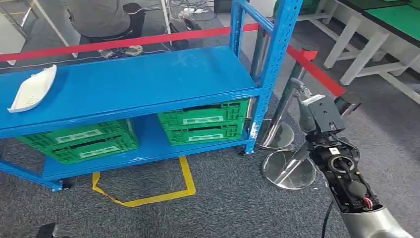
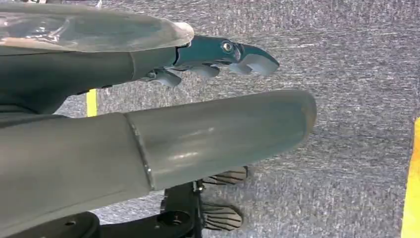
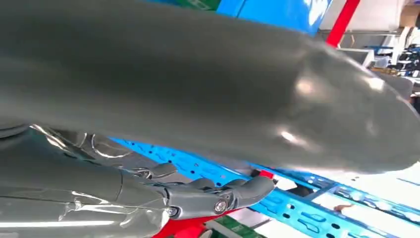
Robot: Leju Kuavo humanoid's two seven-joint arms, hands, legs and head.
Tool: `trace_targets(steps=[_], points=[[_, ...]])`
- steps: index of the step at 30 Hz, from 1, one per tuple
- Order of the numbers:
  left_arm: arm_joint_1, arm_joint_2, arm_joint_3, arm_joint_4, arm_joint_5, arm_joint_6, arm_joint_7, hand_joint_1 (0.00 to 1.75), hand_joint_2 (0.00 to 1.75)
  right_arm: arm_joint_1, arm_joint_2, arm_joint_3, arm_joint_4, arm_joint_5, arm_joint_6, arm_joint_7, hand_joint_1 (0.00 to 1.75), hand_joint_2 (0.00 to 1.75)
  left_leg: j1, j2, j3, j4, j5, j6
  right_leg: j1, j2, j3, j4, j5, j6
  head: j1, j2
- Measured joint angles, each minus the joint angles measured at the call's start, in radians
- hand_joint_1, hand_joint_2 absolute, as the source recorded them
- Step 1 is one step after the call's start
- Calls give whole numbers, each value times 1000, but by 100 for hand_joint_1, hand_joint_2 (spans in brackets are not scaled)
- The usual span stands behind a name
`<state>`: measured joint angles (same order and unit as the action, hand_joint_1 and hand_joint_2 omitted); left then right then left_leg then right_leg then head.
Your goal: Take the parts from the cabinet and place them on the table.
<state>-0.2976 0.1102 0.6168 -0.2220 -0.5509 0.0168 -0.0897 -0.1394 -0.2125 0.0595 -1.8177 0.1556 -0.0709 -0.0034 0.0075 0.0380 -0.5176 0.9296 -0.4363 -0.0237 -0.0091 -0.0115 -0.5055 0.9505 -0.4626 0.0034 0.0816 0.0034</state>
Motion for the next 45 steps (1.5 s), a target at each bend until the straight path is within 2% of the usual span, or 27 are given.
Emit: trace_targets(steps=[45], points=[[0,0,0,0,0,-1,-3,0,0,-3,0,12,0,12,-9,15,0,0,0,0,0,0,0,0,0,0,0,0,0,0,0,0]])
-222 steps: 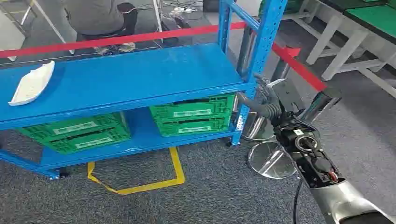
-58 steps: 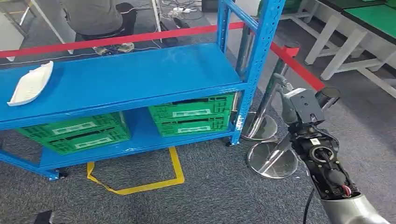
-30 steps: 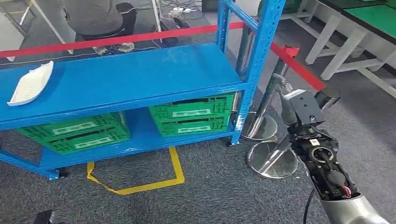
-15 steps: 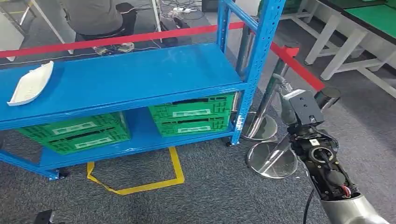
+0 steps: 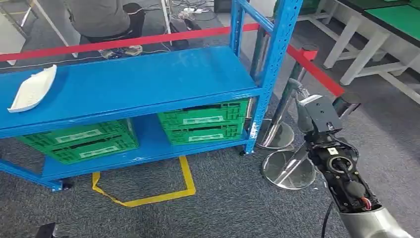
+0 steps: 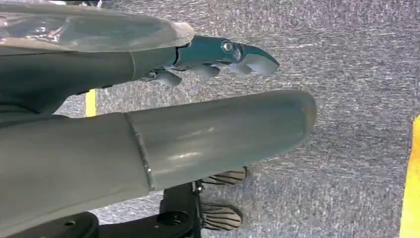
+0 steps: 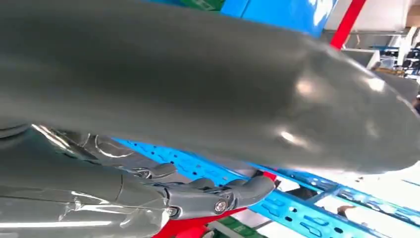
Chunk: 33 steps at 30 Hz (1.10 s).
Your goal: Take the parts from the cabinet and place them on the table.
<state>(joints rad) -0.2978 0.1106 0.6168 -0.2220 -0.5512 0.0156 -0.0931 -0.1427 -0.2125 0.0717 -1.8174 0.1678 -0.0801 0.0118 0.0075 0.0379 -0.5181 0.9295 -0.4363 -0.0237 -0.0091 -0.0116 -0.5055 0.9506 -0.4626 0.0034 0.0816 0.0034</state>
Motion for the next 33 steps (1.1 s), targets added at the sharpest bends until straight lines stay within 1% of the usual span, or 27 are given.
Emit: trace_targets(steps=[16,22,33], points=[[1,0,0,0,7,11,-11,0,0,-3,0,4,0,9,-15,-12,0,0,0,0,0,0,0,0,0,0,0,0,0,0,0,0],[12,11,0,0,28,10,-22,0,0,-3,0,16,1,9,-10,-20,0,0,0,0,-1,0,0,0,0,0,0,0,0,0,0,0],[29,29,0,0,27,21,-31,0,0,-18,1,37,1,2,-10,-25,0,0,0,-1,-1,0,0,0,0,-1,0,0,0,0,0,0]])
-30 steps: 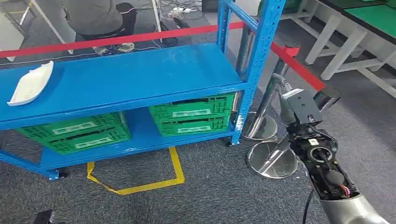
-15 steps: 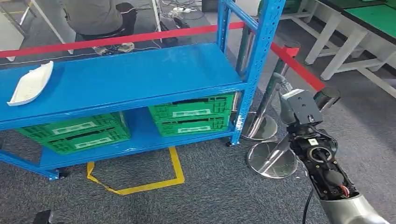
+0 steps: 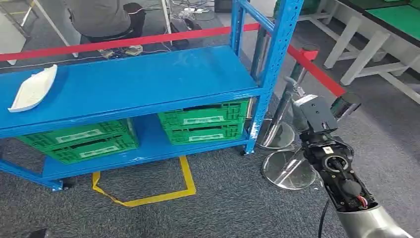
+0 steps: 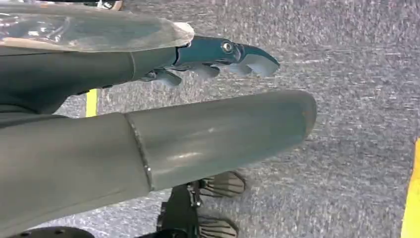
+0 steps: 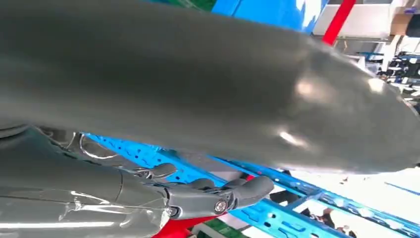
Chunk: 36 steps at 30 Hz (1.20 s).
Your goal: Take the parts from the cabinet and place them on the table.
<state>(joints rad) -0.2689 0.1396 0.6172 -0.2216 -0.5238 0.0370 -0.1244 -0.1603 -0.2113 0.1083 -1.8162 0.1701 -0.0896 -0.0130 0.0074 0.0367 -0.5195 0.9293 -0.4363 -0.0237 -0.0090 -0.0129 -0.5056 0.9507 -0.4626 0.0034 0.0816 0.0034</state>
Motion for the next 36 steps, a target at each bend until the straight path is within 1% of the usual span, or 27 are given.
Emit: trace_targets(steps=[11,36], points=[[0,0,0,0,-15,11,0,0,0,-5,0,13,0,-9,7,-2,0,0,0,0,0,0,0,0,0,0,0,0,0,0,0,0],[0,-1,0,0,-19,5,5,0,0,3,0,23,-1,-13,17,0,0,0,0,0,0,0,0,0,0,0,-1,0,0,0,0,0]])
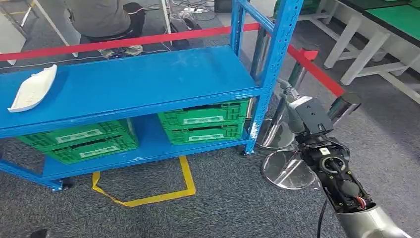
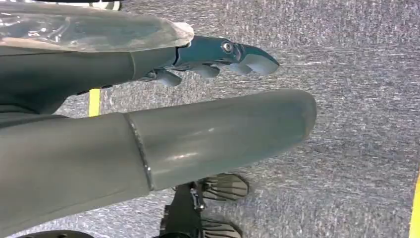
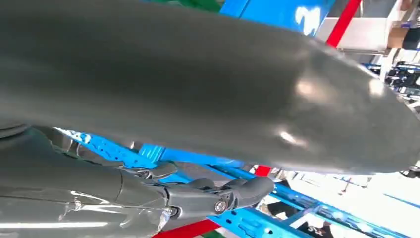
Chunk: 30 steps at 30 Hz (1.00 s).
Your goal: Take the parts from the cabinet and place them on the table.
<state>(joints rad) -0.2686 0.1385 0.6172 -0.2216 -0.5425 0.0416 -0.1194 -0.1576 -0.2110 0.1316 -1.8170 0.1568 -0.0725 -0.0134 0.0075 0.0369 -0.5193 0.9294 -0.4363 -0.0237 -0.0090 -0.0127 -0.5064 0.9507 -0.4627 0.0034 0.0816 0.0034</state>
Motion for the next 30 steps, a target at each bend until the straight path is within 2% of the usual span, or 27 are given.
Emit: trace_targets(steps=[5,13,20,30], points=[[0,0,0,0,-5,-5,0,0,0,1,0,0,0,0,-3,3,0,0,0,0,0,0,0,0,0,0,0,0,0,0,0,0],[0,2,0,0,-16,3,2,0,0,10,0,5,11,46,-95,10,0,0,0,0,0,0,0,0,0,0,0,0,0,0,0,0],[0,2,0,0,-17,-26,5,0,0,5,0,8,26,28,-74,4,0,0,0,0,0,0,0,0,0,0,0,0,0,0,0,0],[-16,-5,0,0,-53,-14,28,0,0,8,0,3,34,-12,-29,-36,0,0,0,0,0,0,0,0,0,0,-1,0,0,0,0,0]])
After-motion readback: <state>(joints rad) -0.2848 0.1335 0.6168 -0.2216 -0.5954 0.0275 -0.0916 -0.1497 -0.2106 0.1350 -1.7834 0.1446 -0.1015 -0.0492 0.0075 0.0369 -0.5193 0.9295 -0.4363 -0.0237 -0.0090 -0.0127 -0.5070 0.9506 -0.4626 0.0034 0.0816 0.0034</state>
